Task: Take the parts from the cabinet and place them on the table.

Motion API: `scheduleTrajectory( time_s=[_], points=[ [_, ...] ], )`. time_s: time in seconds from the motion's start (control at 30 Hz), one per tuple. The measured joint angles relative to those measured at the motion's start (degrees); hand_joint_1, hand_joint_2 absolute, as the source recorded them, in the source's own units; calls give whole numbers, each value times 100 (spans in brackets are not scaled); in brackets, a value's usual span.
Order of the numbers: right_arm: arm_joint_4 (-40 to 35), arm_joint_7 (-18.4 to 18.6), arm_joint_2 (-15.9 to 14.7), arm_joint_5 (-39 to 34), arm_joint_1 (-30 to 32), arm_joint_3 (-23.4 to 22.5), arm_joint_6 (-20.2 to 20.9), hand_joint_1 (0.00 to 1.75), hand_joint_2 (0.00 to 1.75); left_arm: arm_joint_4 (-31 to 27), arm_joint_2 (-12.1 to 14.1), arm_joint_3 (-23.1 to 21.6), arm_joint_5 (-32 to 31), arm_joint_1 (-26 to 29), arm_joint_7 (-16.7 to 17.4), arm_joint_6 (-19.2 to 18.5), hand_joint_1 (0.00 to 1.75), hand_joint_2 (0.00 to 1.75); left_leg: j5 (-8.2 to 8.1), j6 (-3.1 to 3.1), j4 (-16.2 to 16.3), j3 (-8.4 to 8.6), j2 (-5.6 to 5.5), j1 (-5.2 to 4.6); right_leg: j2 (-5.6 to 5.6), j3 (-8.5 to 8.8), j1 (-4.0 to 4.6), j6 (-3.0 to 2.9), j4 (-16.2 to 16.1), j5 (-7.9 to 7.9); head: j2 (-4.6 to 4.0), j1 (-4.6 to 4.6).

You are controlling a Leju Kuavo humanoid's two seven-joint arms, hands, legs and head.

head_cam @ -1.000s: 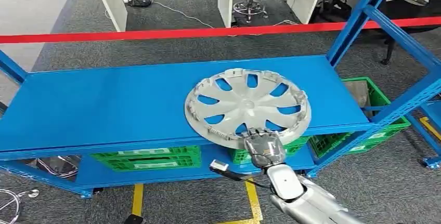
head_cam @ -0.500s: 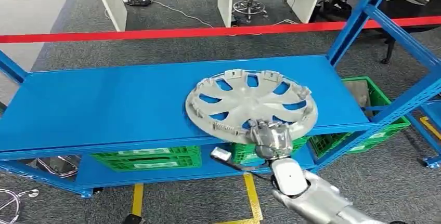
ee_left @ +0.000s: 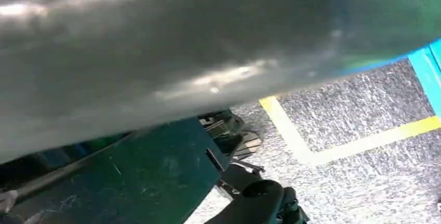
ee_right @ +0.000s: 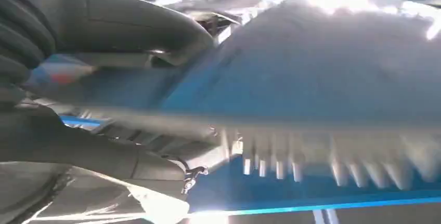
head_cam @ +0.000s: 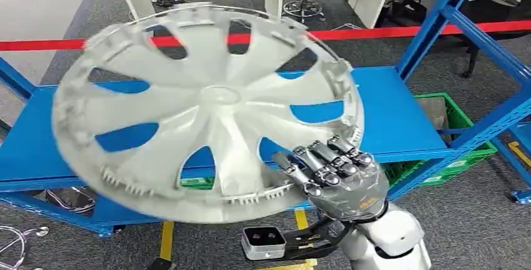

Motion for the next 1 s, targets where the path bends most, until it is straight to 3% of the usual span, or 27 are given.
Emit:
scheduleTrajectory(
  time_s=[0.43,1.0],
  points=[
    [-498,31,111,22,227,-295,15,175,175,0,0,15,-31,-22,0,2,0,0,4,2,5,-8,8,-13,9,-10,-13,13,1,12,0,-4],
    [-863,-79,116,26,245,-41,15,175,175,0,-4,15,-153,-84,24,258,0,0,4,2,5,-8,8,-13,8,-9,-14,13,1,13,0,-4]
  ],
)
